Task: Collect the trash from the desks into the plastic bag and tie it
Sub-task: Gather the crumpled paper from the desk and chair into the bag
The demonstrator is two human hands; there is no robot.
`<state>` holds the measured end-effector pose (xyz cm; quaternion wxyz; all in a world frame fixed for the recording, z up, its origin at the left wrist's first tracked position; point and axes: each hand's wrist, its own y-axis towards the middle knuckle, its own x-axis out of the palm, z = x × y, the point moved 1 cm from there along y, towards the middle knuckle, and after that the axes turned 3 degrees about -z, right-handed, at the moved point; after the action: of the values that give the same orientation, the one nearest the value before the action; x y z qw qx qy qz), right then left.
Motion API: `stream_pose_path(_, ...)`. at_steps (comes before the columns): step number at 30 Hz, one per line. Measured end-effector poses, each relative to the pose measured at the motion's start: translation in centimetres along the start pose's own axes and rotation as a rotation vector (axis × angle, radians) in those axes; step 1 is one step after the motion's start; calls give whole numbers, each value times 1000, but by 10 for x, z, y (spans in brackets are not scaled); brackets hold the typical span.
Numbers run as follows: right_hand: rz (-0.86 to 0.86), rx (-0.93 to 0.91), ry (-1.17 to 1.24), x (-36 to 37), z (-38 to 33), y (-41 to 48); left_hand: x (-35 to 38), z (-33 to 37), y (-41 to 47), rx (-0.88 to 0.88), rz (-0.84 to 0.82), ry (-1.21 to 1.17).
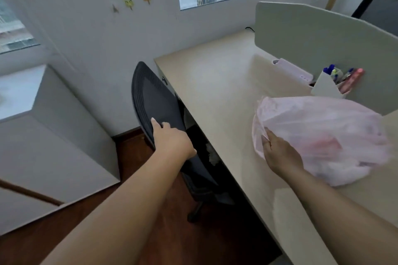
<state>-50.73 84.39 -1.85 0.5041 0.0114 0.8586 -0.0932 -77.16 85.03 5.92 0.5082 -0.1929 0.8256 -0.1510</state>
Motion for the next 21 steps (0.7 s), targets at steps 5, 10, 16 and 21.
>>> stream_pose_path(5, 34, 80, -11, 39, 1, 0, 24, -51, 17, -12, 73, 100)
stream_pose_path(10, 152, -84, -316, 89, -17, -16, 45, -101, 37, -12, 158, 158)
stream_pose_path(16, -178, -101, -473, 141, -5, -25, 74, -158, 51, -2, 248, 228)
stream_pose_path(21, -166, -81, -490, 150, 12, -32, 96, -192, 61, -39, 259, 274)
